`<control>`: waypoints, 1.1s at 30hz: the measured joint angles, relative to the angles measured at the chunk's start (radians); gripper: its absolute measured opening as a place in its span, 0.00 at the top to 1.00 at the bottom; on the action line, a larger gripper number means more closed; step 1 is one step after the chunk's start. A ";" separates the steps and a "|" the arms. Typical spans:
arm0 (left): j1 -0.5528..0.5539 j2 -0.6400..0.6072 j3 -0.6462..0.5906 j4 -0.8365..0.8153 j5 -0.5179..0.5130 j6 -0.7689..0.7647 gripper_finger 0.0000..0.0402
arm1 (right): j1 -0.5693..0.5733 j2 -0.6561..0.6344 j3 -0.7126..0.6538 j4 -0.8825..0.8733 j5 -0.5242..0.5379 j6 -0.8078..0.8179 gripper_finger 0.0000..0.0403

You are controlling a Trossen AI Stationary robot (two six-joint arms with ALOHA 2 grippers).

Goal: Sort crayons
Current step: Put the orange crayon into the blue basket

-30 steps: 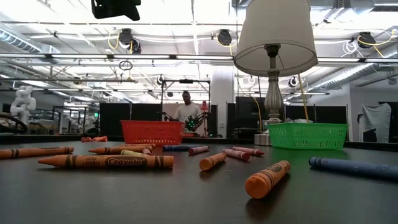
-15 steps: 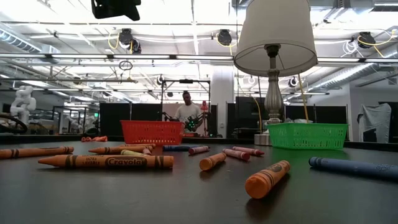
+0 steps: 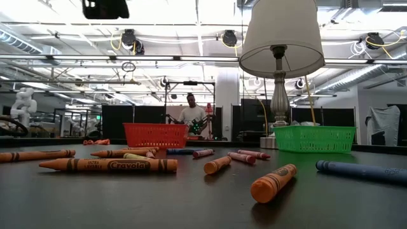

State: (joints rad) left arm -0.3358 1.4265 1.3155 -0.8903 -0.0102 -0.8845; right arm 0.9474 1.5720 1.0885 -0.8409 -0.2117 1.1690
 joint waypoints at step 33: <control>0.049 0.132 0.000 -0.159 -0.117 -0.199 0.65 | -0.020 -0.578 0.000 0.081 0.905 0.291 0.78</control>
State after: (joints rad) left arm -0.2870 1.5588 1.3151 -1.0497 -0.1268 -1.0832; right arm 0.9269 0.9944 1.0885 -0.7595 0.6930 1.4598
